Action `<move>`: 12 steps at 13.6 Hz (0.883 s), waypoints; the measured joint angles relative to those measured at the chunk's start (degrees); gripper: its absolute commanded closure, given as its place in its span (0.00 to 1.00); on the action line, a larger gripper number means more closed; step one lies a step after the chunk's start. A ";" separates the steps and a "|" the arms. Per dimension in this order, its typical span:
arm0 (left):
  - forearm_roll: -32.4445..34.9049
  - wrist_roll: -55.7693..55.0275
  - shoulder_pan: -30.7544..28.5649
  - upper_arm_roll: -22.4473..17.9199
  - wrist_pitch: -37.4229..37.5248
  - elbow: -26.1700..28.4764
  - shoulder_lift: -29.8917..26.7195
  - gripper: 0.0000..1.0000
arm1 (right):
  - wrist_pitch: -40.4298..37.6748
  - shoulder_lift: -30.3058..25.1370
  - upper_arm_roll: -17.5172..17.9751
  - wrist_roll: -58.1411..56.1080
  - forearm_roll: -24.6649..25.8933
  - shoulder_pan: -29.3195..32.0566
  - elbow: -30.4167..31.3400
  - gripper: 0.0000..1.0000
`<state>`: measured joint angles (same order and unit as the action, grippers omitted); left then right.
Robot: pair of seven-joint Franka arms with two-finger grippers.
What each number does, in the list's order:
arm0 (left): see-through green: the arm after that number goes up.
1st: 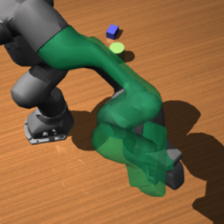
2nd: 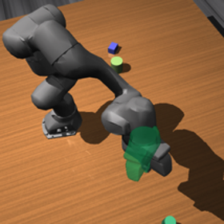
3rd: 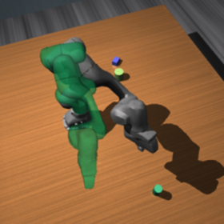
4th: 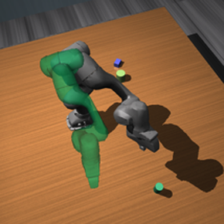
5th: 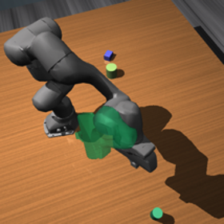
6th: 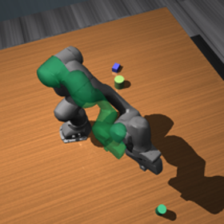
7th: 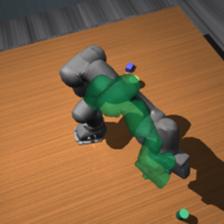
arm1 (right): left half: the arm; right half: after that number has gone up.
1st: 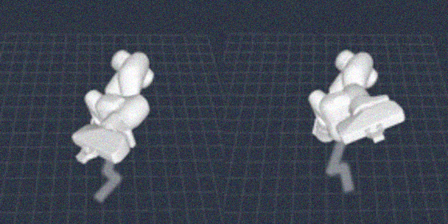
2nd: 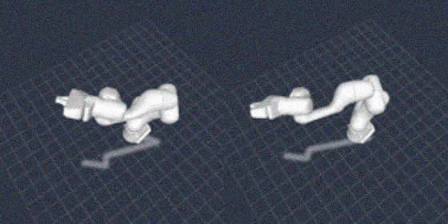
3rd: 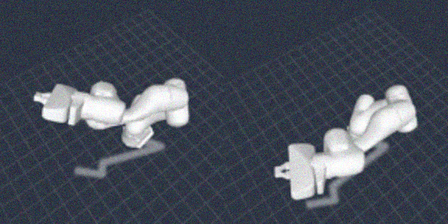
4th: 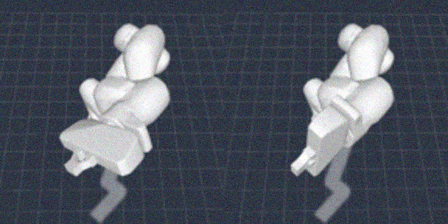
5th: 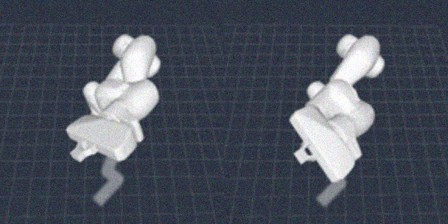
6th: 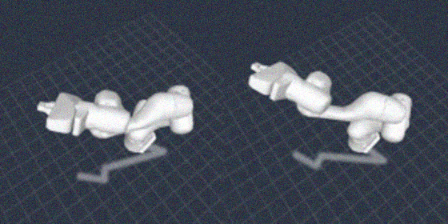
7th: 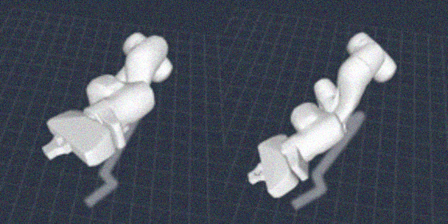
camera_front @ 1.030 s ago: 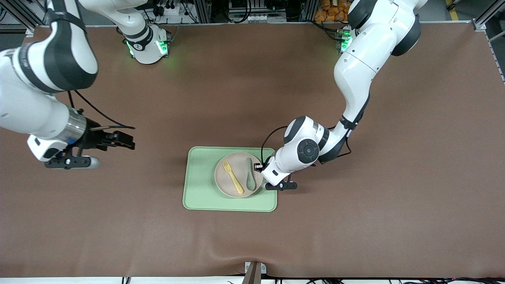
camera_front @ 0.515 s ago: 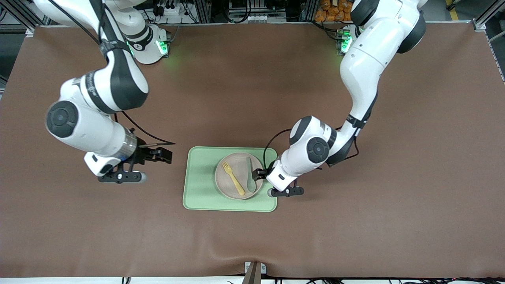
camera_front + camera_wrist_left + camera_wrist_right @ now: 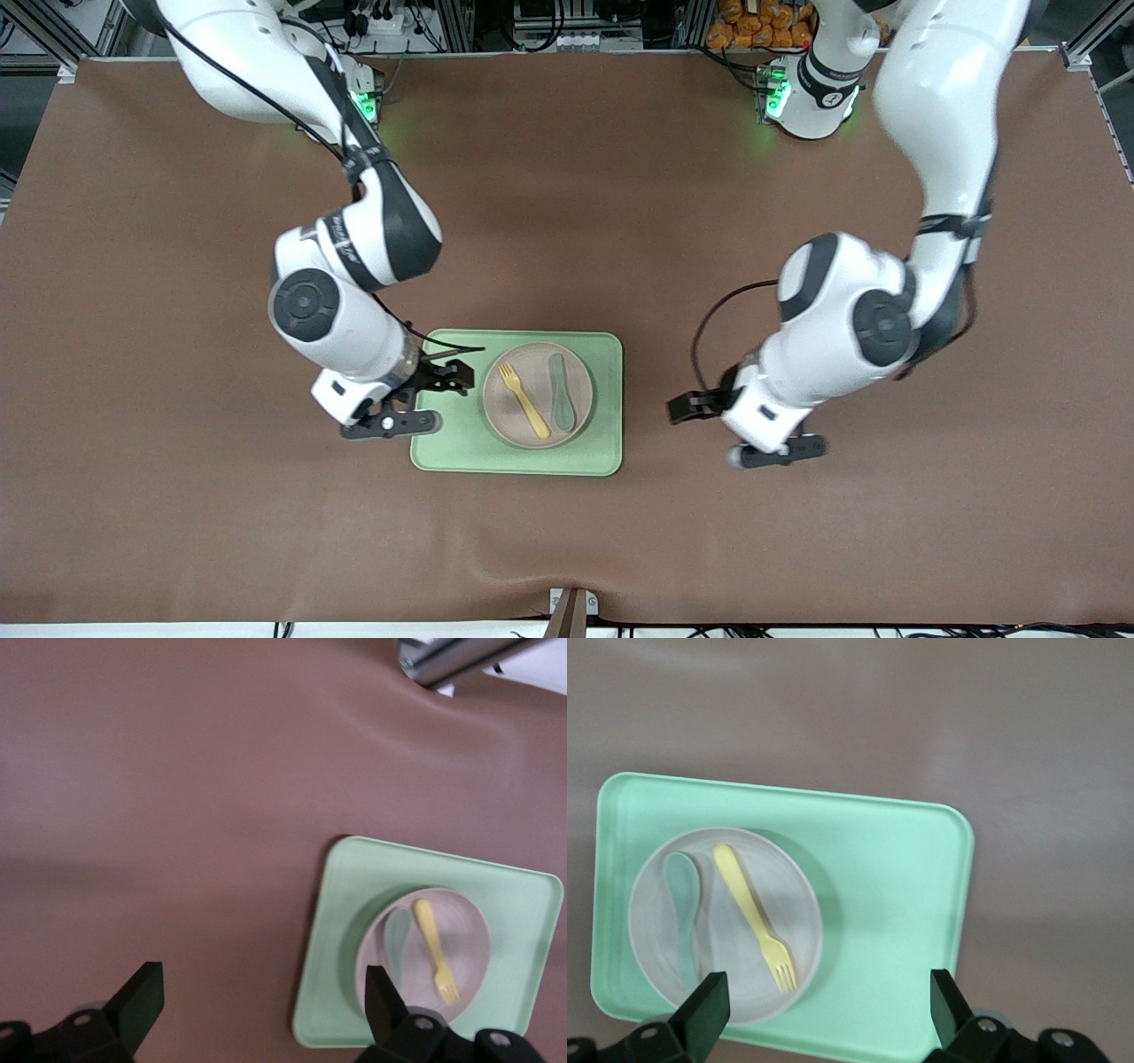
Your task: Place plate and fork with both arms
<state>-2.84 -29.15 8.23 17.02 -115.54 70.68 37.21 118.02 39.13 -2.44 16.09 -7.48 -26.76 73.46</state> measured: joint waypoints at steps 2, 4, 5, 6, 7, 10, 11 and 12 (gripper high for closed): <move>1.98 2.84 -3.79 -0.09 6.96 -0.01 -4.63 0.00 | 3.74 3.85 -0.03 0.00 0.06 -1.75 -2.40 0.05; 2.23 6.98 -8.01 -0.12 13.63 -0.02 -9.43 0.00 | 7.24 6.74 -0.06 0.00 0.14 -3.16 -3.07 0.13; 2.24 9.45 -10.04 -0.09 17.11 -0.01 -11.87 0.00 | 8.51 7.95 -0.07 0.00 0.17 -3.68 -3.28 0.19; 2.24 11.78 -11.70 -0.09 20.30 0.02 -14.21 0.00 | 9.62 9.01 -0.08 0.00 0.19 -4.15 -3.38 0.20; 2.24 13.50 -12.90 -0.08 23.25 0.08 -16.48 0.00 | 10.44 9.99 -0.08 0.00 0.22 -4.55 -3.45 0.23; 2.46 14.91 -13.46 -0.04 29.31 0.56 -21.07 0.00 | 12.75 12.42 -0.10 0.00 0.69 -5.86 -3.62 0.28; 3.32 15.81 -13.32 -0.25 30.87 0.88 -22.15 0.00 | 13.43 13.05 -0.10 0.02 0.98 -6.29 -3.62 0.31; 4.05 17.57 -12.68 -1.56 32.06 1.56 -23.37 0.00 | 13.93 13.60 -0.10 0.10 1.10 -6.67 -3.62 0.31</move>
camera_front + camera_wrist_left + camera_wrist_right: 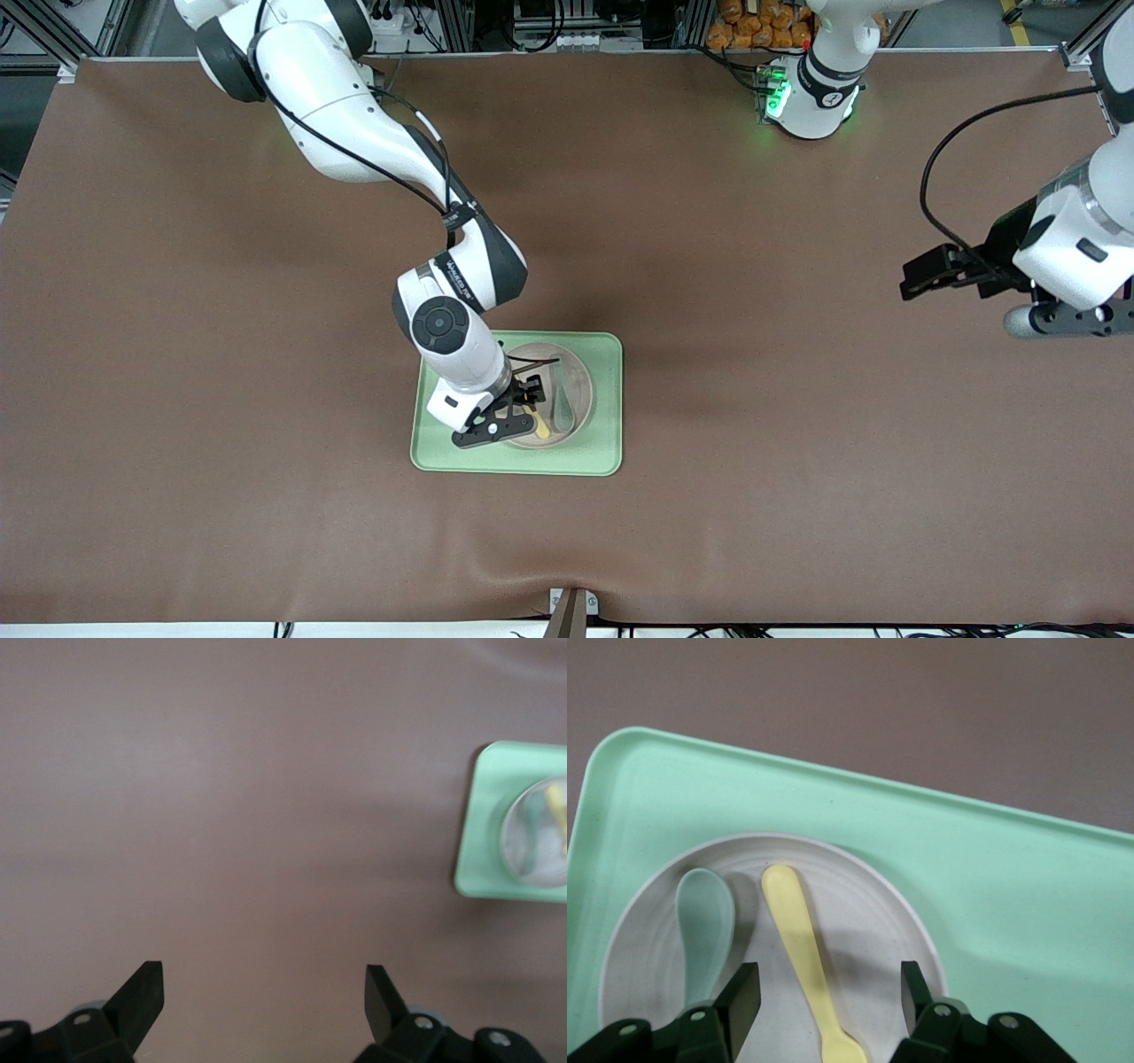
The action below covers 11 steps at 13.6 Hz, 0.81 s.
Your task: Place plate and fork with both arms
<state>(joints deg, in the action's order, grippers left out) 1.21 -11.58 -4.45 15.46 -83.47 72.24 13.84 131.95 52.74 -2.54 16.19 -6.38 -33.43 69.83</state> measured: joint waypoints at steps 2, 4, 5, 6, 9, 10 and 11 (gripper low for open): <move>0.05 5.50 3.59 -6.84 1.11 3.05 -3.60 0.00 | 1.36 0.96 -0.01 0.04 0.57 -0.35 0.16 0.32; 0.05 9.86 5.43 -11.59 1.61 8.49 -8.73 0.00 | 2.82 1.66 -0.06 0.05 1.20 -0.37 0.57 0.37; 0.05 10.51 5.90 -12.67 1.64 11.47 -11.33 0.00 | 3.01 1.93 -0.10 0.05 1.31 -0.37 0.66 0.39; 0.05 10.54 6.34 -13.24 1.64 13.84 -13.40 0.00 | 3.05 2.08 -0.11 0.05 1.61 -0.37 0.75 0.39; 0.05 10.46 6.74 -13.37 1.60 16.33 -15.55 0.00 | 3.15 2.09 -0.12 0.06 2.28 -0.38 0.99 0.39; 0.05 10.43 6.85 -13.37 1.56 16.40 -15.53 0.00 | 3.15 2.09 -0.12 0.05 2.33 -0.39 1.11 0.39; 0.05 10.40 6.98 -13.36 1.55 16.42 -15.50 0.00 | 3.20 2.10 -0.12 0.05 2.42 -0.41 1.38 0.39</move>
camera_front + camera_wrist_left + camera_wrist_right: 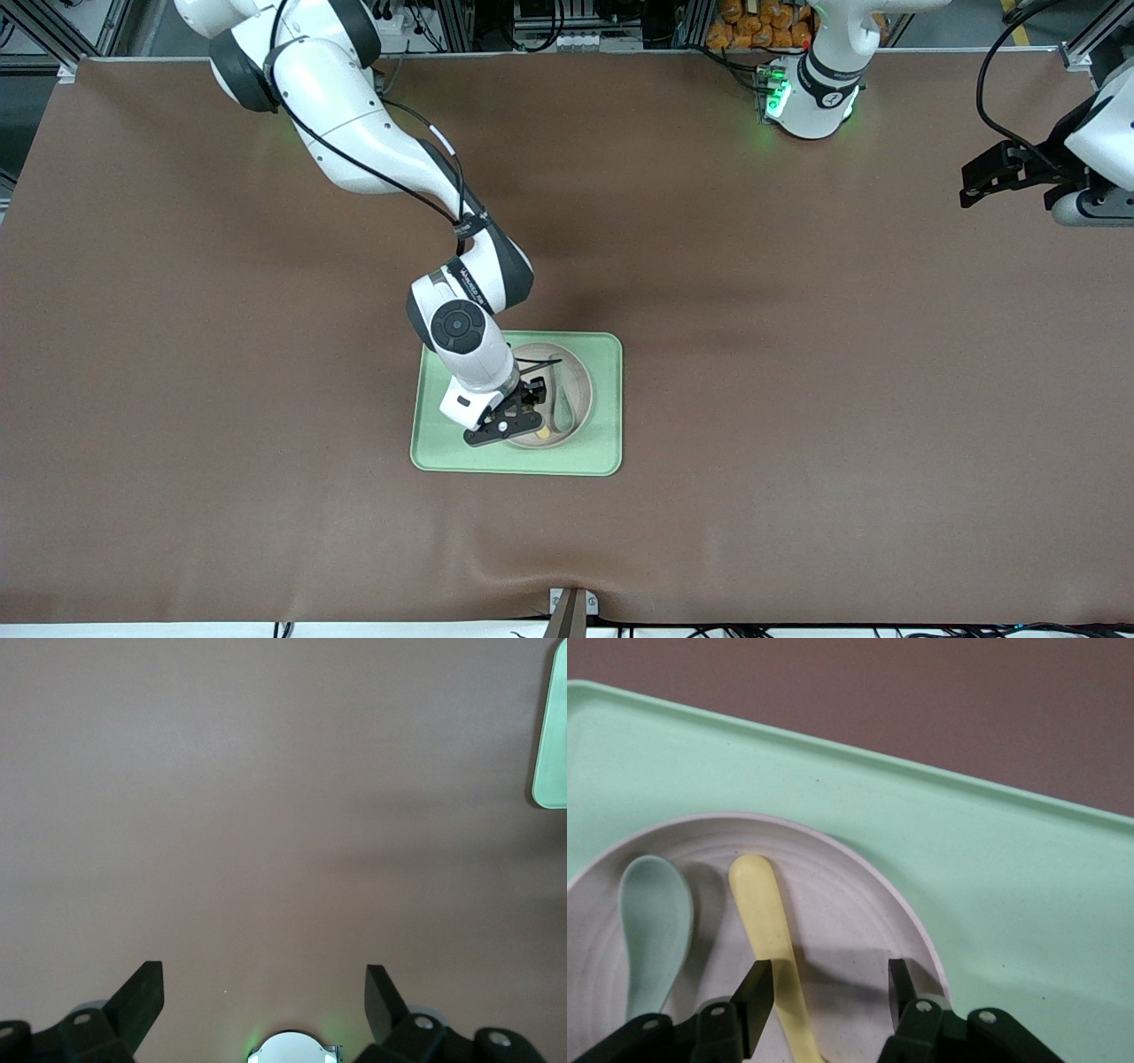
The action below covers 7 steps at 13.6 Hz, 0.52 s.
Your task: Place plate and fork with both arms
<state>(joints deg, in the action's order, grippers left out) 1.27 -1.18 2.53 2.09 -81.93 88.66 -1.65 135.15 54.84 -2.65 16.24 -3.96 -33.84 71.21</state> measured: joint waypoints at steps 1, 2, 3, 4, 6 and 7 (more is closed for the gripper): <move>0.00 -0.12 0.17 0.00 -0.06 -0.01 0.01 0.00 | 0.26 0.00 0.01 0.00 0.48 -0.06 0.33 0.39; 0.00 -0.51 0.38 0.00 -0.23 -0.07 0.02 0.00 | 0.70 -0.01 0.02 0.00 1.02 -0.20 0.58 0.40; -0.04 -1.32 0.63 0.04 -0.45 -0.26 0.07 0.00 | 1.01 0.00 0.02 0.00 1.35 -0.44 0.78 0.46; -0.29 -2.19 0.89 0.17 -0.61 -0.66 0.20 0.00 | 1.19 0.00 0.03 0.00 1.59 -0.74 1.01 0.52; -0.89 -4.17 1.38 0.65 -0.69 -1.31 0.47 0.00 | 1.52 0.00 0.00 0.02 1.86 -1.25 1.55 0.61; -0.98 -4.69 1.54 0.74 -0.72 -1.51 0.55 0.00 | 1.68 -0.02 0.05 0.02 1.88 -1.35 1.52 0.68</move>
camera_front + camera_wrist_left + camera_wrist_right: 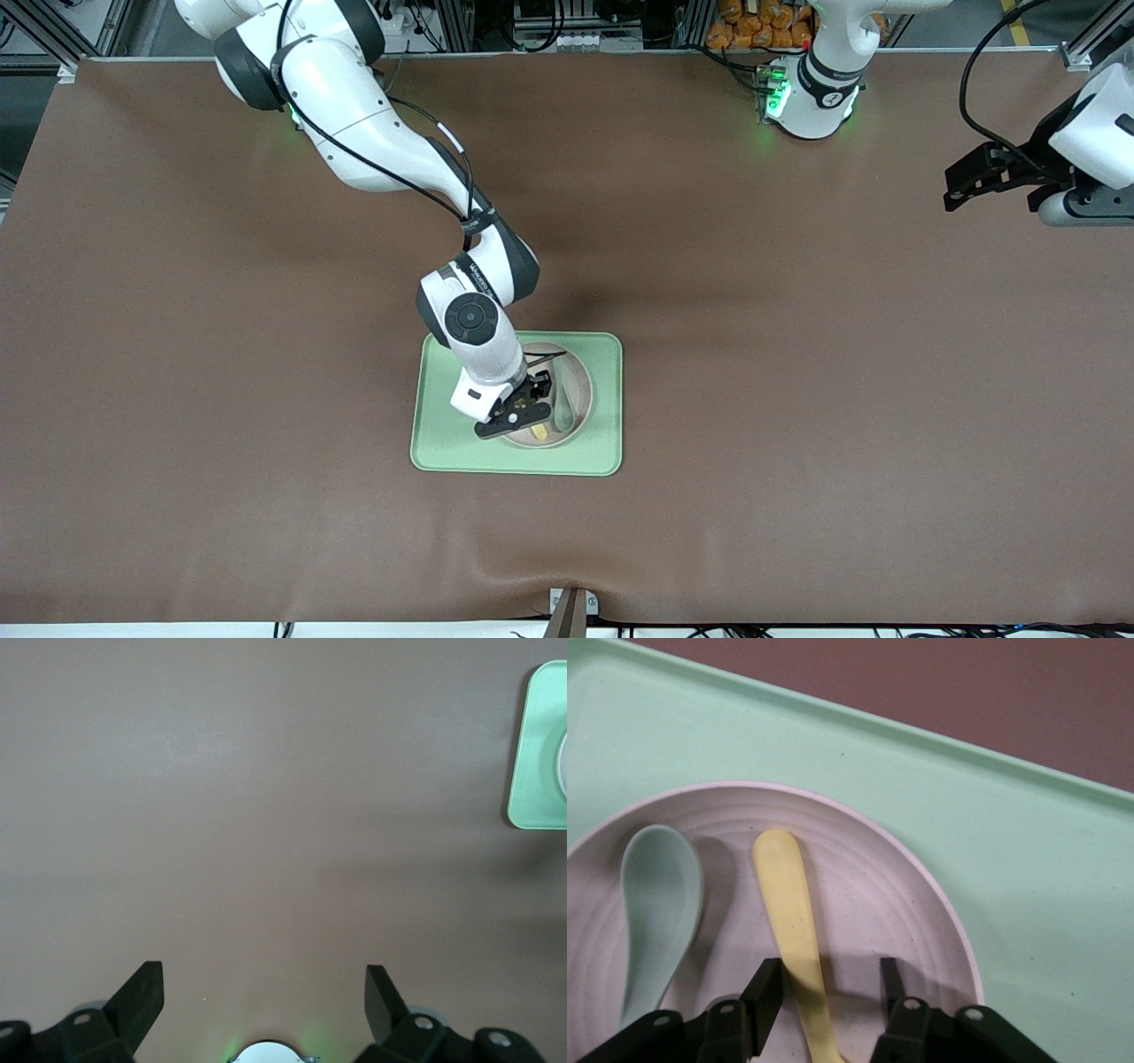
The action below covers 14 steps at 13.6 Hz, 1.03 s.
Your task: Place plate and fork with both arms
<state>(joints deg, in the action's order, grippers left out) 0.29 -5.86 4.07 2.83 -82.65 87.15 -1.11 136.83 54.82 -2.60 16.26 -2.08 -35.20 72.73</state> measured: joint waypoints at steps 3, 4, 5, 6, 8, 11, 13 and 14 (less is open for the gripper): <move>-0.01 -0.06 0.09 0.00 -0.01 -0.16 0.15 0.00 | 0.10 -0.08 0.00 0.01 0.00 -0.19 -0.06 1.00; -0.01 -0.06 0.09 0.00 -0.01 -0.16 0.31 0.00 | 0.10 -0.13 0.00 0.02 0.01 -0.22 -0.07 1.00; -0.01 -0.06 0.10 0.00 -0.03 -0.17 0.54 0.00 | 0.08 -0.18 -0.03 0.04 0.01 -0.22 -0.08 1.00; -0.01 -0.06 0.10 0.00 -0.06 -0.18 0.75 0.00 | 0.08 -0.19 -0.09 0.13 0.01 -0.22 -0.11 1.00; -0.01 -0.06 0.10 -0.01 -0.13 -0.23 0.94 0.00 | 0.07 -0.27 -0.33 0.77 0.00 -0.19 -0.20 1.00; -0.01 -0.06 0.10 -0.01 -0.19 -0.49 0.96 0.00 | -2.16 -0.60 -0.56 2.22 -0.52 0.13 -1.29 1.00; -0.01 -0.06 0.10 -0.01 -0.20 -0.92 0.96 0.00 | -5.35 -0.96 -0.70 2.43 -2.46 0.60 -3.17 1.00; -0.01 -0.06 0.10 -0.01 -0.20 -1.05 0.97 0.00 | -6.30 -1.39 -0.79 2.47 -3.57 1.03 -3.82 1.00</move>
<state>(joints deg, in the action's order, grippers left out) 0.27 -5.92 4.17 2.82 -82.85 86.10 -0.14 130.53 53.43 -3.39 18.74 -5.65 -34.17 68.91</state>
